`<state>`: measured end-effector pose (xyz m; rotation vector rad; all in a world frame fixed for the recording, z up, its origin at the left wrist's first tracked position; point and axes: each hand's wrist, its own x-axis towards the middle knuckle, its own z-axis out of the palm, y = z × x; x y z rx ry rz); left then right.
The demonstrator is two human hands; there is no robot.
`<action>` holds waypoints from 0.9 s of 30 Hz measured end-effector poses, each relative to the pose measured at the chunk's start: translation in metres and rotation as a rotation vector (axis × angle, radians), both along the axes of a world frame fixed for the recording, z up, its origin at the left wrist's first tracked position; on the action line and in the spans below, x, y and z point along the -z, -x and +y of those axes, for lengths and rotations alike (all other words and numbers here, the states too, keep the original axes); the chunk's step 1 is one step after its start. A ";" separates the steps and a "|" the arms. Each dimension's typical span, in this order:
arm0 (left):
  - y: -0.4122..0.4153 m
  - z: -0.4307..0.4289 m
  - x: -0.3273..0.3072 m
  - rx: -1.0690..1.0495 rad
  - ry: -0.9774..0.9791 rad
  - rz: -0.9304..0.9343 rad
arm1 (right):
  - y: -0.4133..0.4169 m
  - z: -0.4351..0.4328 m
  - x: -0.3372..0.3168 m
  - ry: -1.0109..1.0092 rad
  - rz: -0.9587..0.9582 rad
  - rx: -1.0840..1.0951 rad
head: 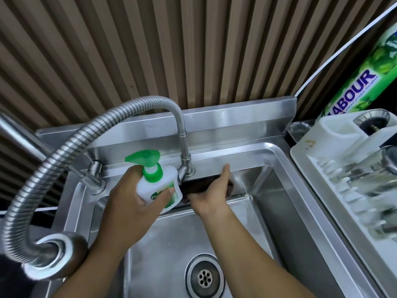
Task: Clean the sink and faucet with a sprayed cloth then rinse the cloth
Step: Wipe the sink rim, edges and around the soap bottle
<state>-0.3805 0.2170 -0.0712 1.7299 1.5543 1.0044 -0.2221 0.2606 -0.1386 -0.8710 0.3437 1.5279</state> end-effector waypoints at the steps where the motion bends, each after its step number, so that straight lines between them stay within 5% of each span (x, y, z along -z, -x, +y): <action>1: 0.000 0.000 -0.001 -0.007 -0.004 -0.004 | -0.007 -0.005 -0.006 -0.083 0.062 -0.026; 7: 0.002 0.000 -0.001 -0.011 -0.006 0.017 | -0.055 -0.007 -0.037 -0.216 0.023 0.014; 14: 0.001 -0.003 0.000 -0.003 0.032 0.070 | -0.060 0.008 -0.045 0.082 -0.094 -0.347; 27: -0.020 0.002 -0.001 0.049 0.074 0.124 | -0.056 -0.001 0.012 0.098 -0.157 0.105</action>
